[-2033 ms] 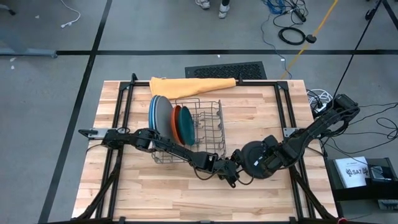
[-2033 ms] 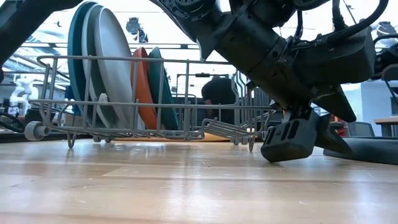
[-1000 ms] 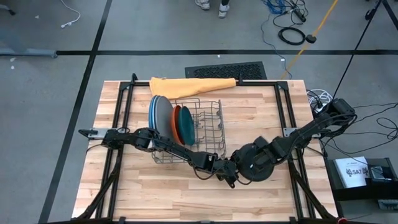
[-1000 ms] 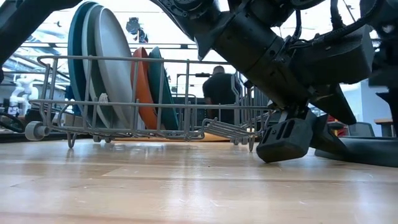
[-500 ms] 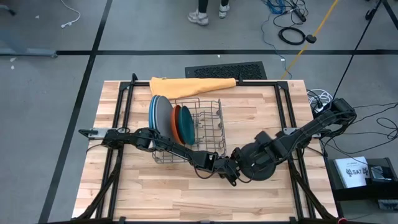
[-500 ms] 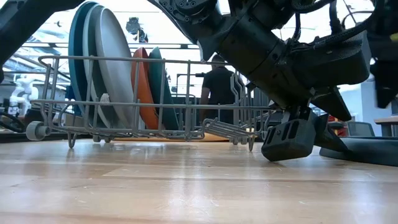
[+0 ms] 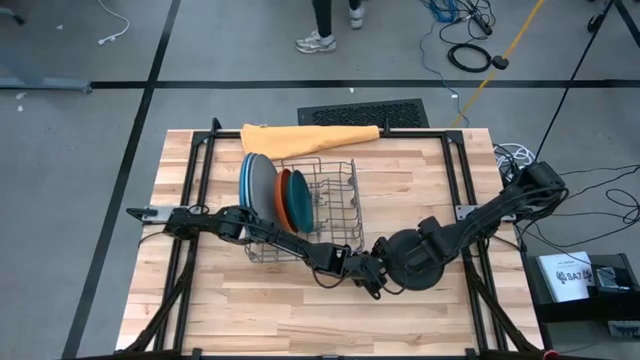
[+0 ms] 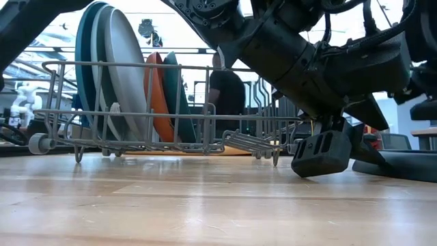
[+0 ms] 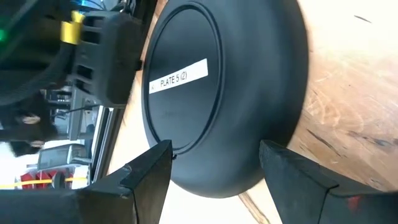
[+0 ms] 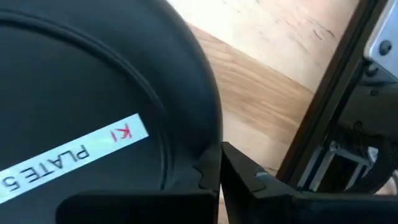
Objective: Sort dishes
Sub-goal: Put the black plate in the dish rack
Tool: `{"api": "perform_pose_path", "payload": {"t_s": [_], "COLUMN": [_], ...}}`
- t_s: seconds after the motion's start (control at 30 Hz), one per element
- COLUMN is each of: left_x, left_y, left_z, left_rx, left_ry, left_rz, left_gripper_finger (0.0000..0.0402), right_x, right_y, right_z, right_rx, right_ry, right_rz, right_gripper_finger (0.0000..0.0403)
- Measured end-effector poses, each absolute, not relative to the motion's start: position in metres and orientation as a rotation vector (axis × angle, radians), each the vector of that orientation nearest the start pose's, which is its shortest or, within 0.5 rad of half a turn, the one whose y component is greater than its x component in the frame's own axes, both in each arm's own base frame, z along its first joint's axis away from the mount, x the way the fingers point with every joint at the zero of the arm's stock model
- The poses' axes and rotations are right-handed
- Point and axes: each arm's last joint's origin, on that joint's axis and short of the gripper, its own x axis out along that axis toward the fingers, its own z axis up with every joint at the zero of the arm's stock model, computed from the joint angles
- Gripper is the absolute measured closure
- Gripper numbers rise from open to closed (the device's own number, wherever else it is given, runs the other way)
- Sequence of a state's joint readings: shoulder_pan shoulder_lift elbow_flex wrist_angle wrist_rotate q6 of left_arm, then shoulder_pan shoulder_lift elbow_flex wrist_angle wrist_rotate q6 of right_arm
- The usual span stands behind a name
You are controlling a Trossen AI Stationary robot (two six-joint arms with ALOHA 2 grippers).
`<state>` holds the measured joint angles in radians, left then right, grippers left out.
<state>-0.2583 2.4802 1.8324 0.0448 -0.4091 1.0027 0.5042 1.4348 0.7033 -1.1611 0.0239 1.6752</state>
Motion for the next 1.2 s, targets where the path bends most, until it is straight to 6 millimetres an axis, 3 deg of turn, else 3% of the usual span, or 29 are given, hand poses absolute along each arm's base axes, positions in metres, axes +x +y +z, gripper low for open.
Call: {"api": "perform_pose_path", "payload": {"t_s": [0.23, 0.47, 0.93, 1.2], "left_x": [0.520, 0.511, 0.488, 0.481], "left_y": [-0.133, -0.143, -0.175, -0.179], "left_z": [0.112, 0.107, 0.095, 0.111], "left_rx": [1.185, 1.218, 1.246, 1.129], "left_ry": [0.622, 0.720, 0.820, 0.853], "left_rz": [-0.115, -0.118, -0.343, -0.491], "left_gripper_finger": [0.0159, 0.0159, 0.0159, 0.0159], "right_x": [0.164, 0.170, 0.183, 0.191], "right_y": [0.089, 0.099, 0.110, 0.114], "right_z": [0.135, 0.137, 0.144, 0.144], "right_rx": [0.669, 0.683, 0.699, 0.718], "right_ry": [1.551, 1.543, 1.512, 1.459], "right_rz": [-1.148, -1.073, -0.920, -0.838], "right_gripper_finger": [0.0403, 0.0403, 0.0403, 0.0403]}}
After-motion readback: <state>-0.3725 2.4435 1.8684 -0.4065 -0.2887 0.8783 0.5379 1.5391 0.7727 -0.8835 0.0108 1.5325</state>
